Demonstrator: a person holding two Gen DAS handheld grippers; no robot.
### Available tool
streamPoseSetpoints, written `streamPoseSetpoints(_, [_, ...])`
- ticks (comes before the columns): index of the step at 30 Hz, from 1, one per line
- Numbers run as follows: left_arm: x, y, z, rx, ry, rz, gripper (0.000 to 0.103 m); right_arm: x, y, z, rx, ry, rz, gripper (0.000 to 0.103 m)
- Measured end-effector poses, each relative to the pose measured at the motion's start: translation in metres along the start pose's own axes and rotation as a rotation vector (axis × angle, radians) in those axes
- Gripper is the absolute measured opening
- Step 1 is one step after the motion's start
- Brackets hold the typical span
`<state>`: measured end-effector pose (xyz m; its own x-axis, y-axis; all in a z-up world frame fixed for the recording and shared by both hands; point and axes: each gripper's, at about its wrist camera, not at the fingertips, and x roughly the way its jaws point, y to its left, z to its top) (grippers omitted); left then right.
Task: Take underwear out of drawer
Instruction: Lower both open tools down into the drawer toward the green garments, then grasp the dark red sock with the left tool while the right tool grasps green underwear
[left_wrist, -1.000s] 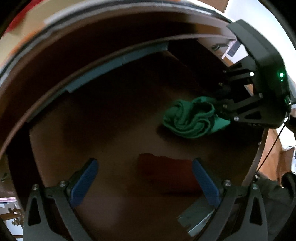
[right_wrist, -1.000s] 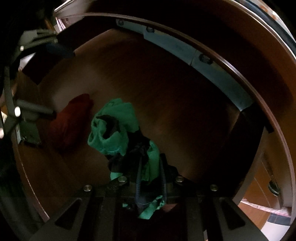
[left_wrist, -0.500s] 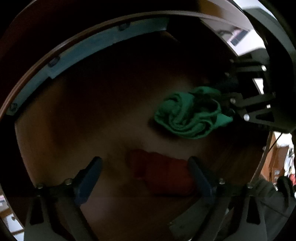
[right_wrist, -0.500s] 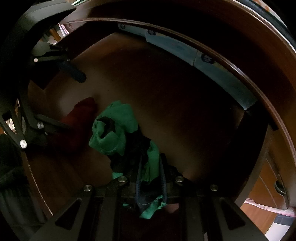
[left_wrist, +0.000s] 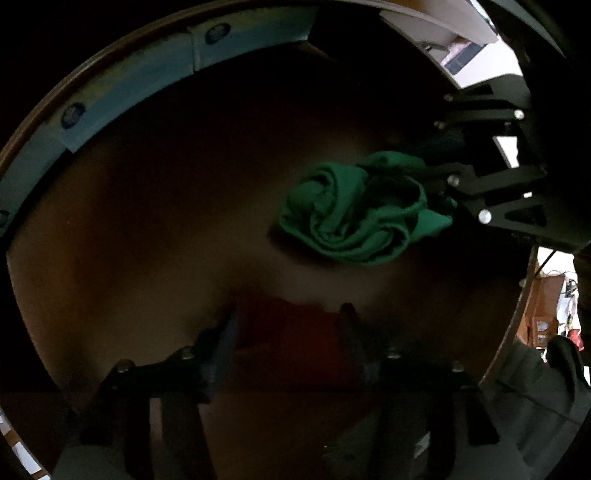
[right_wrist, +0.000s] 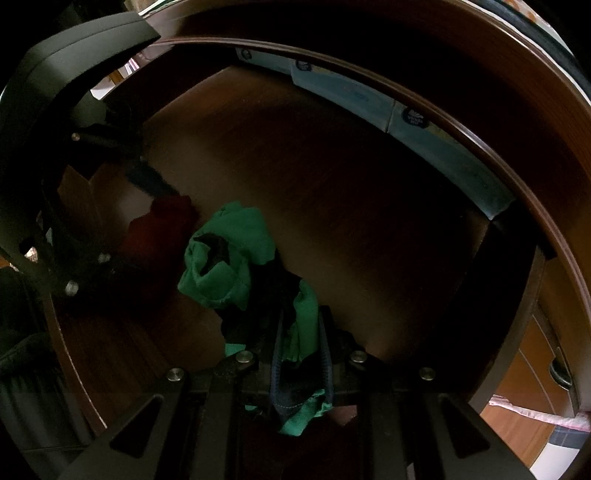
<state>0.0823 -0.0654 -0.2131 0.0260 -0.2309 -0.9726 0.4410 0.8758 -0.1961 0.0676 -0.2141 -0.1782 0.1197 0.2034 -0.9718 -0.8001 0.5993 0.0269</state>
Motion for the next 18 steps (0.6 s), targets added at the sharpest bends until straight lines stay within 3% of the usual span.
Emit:
streamPoseSetpoints(2, [-0.002, 0.0, -0.006, 0.005, -0.016, -0.025, 0.032, 0.0, 0.0, 0.001, 0.001, 0.0, 0.002, 0.019])
streamPoseSetpoints(9, [-0.017, 0.001, -0.015, 0.02, -0.118, -0.001, 0.009, 0.001, 0.002, 0.002, -0.009, 0.003, 0.0, 0.02])
streamPoseSetpoints(13, [-0.027, 0.01, -0.012, 0.017, -0.176, 0.017, 0.009, 0.003, 0.004, 0.003, -0.025, 0.006, 0.029, 0.022])
streamPoseSetpoints(18, [-0.037, 0.007, -0.002, -0.002, -0.223, 0.026, 0.006, 0.006, 0.002, 0.005, -0.021, 0.019, 0.067, 0.033])
